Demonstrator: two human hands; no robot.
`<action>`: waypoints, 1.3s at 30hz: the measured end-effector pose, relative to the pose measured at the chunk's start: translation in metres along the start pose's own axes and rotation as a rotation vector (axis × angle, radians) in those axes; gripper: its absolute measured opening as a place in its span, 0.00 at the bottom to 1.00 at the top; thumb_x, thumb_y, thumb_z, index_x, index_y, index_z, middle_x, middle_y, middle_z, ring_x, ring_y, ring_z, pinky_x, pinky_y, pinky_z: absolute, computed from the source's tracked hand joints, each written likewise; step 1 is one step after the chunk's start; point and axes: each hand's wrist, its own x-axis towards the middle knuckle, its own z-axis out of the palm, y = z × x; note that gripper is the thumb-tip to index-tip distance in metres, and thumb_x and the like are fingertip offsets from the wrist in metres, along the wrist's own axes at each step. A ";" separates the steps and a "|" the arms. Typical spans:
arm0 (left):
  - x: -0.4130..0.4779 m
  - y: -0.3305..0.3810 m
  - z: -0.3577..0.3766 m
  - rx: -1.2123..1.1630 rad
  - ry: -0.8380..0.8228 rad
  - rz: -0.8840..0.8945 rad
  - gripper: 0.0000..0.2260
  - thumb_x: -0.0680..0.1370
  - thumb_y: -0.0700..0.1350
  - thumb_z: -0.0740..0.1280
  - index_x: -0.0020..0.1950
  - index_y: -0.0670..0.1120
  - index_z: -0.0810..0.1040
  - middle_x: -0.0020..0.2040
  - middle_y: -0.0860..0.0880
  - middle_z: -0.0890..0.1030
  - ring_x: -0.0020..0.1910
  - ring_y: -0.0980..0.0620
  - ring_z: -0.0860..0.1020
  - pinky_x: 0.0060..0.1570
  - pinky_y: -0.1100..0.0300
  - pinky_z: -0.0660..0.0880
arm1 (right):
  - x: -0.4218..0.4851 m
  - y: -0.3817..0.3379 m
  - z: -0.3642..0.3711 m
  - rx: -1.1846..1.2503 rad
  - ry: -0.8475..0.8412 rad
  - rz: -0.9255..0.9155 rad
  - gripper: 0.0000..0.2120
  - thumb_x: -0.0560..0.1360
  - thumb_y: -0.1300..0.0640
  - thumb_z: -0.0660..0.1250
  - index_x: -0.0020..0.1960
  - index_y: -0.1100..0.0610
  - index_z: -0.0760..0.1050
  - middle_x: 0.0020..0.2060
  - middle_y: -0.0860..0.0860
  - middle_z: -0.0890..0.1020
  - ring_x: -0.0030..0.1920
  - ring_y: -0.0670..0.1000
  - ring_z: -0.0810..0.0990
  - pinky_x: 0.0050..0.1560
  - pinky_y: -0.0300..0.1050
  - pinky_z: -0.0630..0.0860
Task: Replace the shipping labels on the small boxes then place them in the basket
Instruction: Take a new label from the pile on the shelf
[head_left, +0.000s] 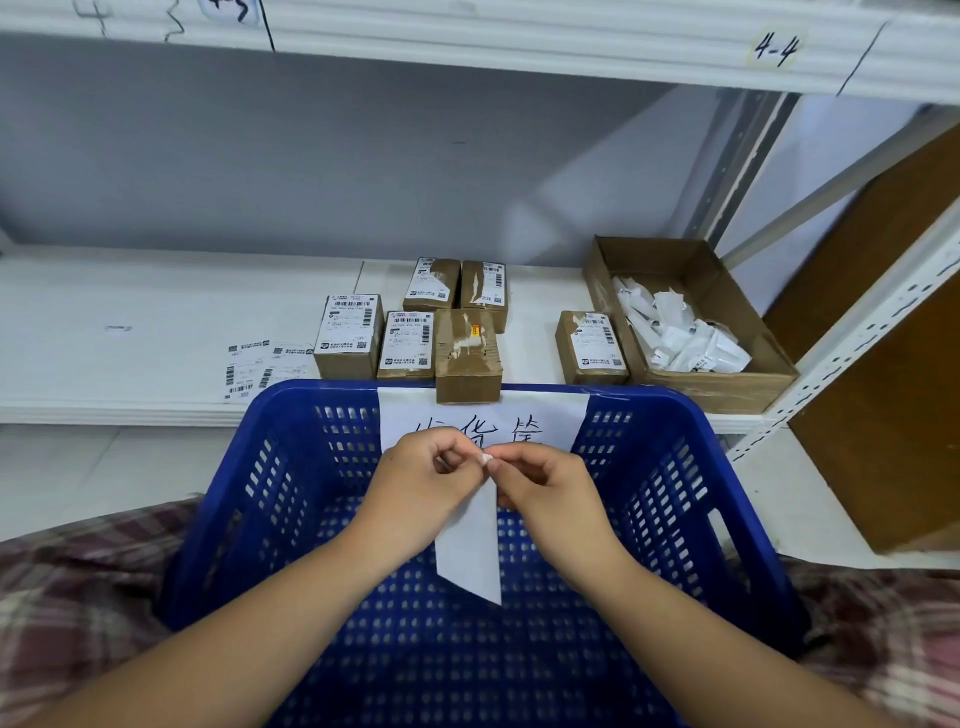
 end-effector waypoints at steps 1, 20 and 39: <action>0.000 -0.001 0.000 0.024 0.004 0.019 0.04 0.73 0.40 0.69 0.39 0.47 0.81 0.36 0.48 0.81 0.30 0.60 0.72 0.34 0.67 0.69 | 0.000 -0.001 0.000 0.027 0.005 0.022 0.10 0.78 0.61 0.66 0.45 0.49 0.83 0.42 0.47 0.86 0.44 0.46 0.84 0.53 0.48 0.81; 0.014 -0.002 -0.005 -0.672 0.057 -0.403 0.07 0.80 0.40 0.57 0.47 0.40 0.73 0.41 0.41 0.77 0.27 0.53 0.68 0.29 0.61 0.63 | 0.021 -0.002 -0.024 0.527 0.194 0.496 0.07 0.79 0.62 0.63 0.49 0.62 0.79 0.38 0.54 0.81 0.32 0.48 0.76 0.35 0.40 0.71; 0.032 -0.006 -0.035 -0.754 0.443 -0.387 0.12 0.79 0.37 0.57 0.37 0.44 0.70 0.25 0.52 0.69 0.21 0.56 0.65 0.25 0.65 0.65 | 0.037 0.003 -0.058 0.608 0.570 0.525 0.10 0.79 0.62 0.62 0.39 0.58 0.74 0.31 0.50 0.71 0.30 0.46 0.66 0.32 0.39 0.64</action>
